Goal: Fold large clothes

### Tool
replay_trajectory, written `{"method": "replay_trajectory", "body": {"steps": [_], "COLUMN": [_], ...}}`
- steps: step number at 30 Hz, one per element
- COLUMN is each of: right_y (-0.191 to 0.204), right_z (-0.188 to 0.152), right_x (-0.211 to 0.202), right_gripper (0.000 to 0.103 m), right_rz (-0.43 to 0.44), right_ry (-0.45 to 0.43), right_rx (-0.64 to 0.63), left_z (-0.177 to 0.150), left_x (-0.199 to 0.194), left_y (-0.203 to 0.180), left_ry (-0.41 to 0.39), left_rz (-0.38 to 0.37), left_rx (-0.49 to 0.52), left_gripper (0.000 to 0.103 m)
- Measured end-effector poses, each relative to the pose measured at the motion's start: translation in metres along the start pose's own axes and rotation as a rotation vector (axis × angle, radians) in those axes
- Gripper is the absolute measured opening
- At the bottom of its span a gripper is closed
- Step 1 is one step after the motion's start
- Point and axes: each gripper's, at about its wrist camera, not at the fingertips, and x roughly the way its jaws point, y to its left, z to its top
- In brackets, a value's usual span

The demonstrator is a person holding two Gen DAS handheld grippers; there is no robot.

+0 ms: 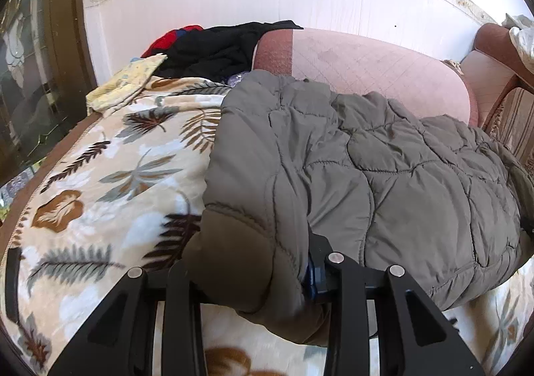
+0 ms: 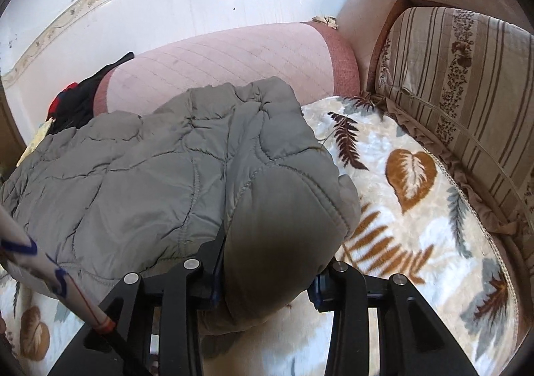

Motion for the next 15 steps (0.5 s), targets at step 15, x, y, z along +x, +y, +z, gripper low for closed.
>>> {"method": "replay_trajectory", "body": {"steps": [15], "right_y": [-0.032], "right_z": [-0.087], "right_x": [-0.043], "right_gripper": [0.046], "right_rz": [0.055], "right_ry": [0.109], "right_rx": [0.08], "left_z": [-0.101], "left_x": [-0.049], "left_y": [0.013], "left_ry": [0.089], "left_rz": [0.068], "left_rx": [0.004], "left_gripper": [0.05]}}
